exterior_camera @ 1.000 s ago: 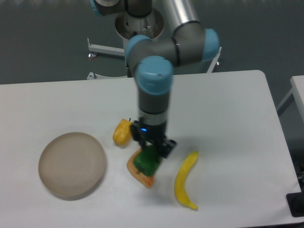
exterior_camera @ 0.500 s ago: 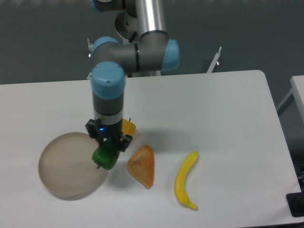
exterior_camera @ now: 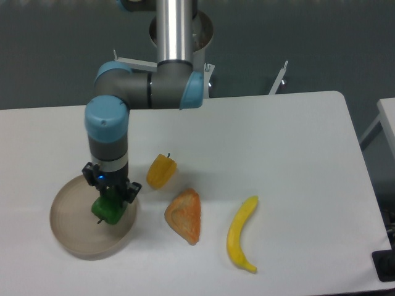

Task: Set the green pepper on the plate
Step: 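Lower the green pepper onto the beige plate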

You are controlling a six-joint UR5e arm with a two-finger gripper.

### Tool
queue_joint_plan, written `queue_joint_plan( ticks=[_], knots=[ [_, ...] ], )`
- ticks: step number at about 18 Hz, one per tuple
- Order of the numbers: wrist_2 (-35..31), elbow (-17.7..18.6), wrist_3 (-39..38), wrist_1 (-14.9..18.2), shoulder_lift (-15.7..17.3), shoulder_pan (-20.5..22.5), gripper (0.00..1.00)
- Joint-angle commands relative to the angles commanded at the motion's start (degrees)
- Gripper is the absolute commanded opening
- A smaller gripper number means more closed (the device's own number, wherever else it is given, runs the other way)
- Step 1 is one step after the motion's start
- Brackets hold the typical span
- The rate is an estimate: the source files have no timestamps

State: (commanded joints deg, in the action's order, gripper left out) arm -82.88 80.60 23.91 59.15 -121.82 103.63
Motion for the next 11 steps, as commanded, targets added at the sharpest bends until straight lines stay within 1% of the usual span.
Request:
queue_joint_plan(
  ticks=[5,10,11],
  knots=[
    [0.0,0.0,-0.9,0.0,-0.2,-1.1,0.47],
    [0.0,-0.1,-0.9,-0.1,-0.5,-1.3,0.47],
    [0.1,-0.2,-2.0,-0.1,-0.6,-1.3,0.48]
  ],
)
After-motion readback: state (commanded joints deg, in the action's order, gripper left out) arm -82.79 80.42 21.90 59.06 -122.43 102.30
